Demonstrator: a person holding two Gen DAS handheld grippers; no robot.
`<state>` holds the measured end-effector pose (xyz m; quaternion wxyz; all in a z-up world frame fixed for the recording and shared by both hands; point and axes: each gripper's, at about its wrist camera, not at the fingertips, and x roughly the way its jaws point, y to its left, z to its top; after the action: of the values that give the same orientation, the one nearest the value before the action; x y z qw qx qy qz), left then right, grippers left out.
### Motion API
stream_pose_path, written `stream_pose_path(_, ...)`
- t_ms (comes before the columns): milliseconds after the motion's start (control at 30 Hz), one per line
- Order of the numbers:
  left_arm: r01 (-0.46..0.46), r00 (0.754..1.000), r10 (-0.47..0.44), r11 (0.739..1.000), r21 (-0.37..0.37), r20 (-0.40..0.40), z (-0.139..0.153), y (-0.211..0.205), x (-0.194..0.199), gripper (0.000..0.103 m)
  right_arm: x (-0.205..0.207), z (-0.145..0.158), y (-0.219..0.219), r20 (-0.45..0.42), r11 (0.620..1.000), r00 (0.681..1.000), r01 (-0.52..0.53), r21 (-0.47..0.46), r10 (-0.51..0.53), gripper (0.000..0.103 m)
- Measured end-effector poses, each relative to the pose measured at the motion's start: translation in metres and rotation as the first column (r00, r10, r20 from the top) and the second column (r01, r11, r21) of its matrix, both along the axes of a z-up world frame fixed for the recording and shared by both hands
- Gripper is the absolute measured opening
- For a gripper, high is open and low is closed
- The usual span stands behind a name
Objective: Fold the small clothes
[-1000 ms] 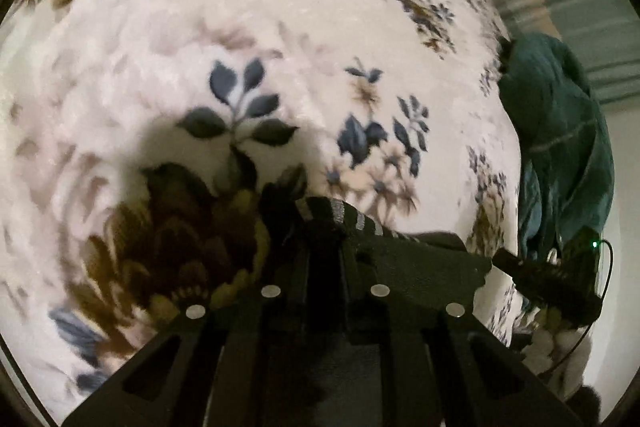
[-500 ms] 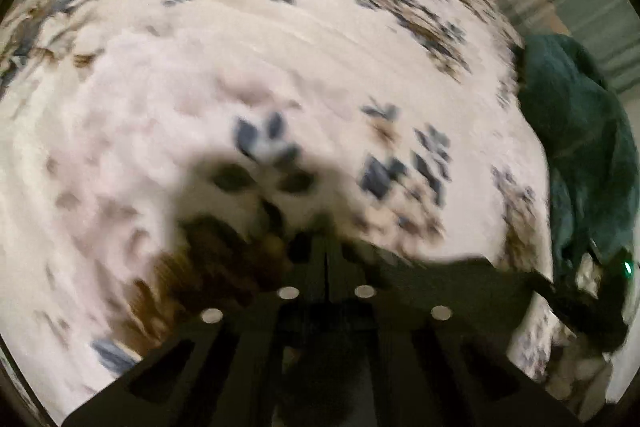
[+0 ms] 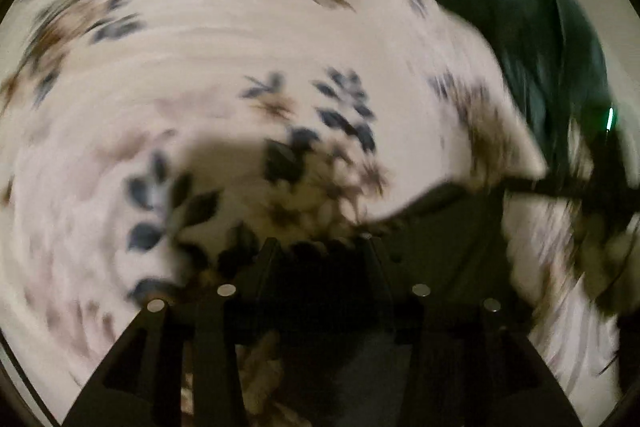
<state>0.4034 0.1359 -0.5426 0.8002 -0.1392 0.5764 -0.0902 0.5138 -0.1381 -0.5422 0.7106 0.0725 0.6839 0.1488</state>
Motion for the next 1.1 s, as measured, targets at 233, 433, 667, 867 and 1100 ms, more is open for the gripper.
stream_pose_path(233,0.105,0.992,-0.119,0.966,0.238,0.047,0.003,-0.016,0.013,0.0,-0.01,-0.021,-0.018,-0.061,0.994,0.992,0.108,0.025,-0.106,0.052)
stream_pose_path(433,-0.029,0.997,0.031,0.999,-0.03,0.065,0.013,0.043,0.021,0.001,-0.016,-0.013,-0.026,-0.042,0.985,0.991,0.13,0.116,-0.126,0.052)
stream_pose_path(667,-0.151,0.986,0.158,0.98,0.133,-0.047,0.002,0.039,-0.02,0.007,-0.017,0.015,0.088,0.015,0.923,0.927,-0.376,0.08,0.376,0.052)
stream_pose_path(867,-0.389,0.899,0.4,0.917,0.092,-0.18,-0.04,0.05,-0.083,0.023,-0.045,-0.022,0.195,-0.068,0.662,0.672,-0.739,-0.122,0.737,0.045)
stream_pose_path(1100,-0.468,0.876,0.456,0.882,-0.049,-0.159,-0.041,0.052,-0.115,0.052,-0.023,0.015,0.197,0.141,0.767,0.755,-0.616,-0.181,0.64,0.0)
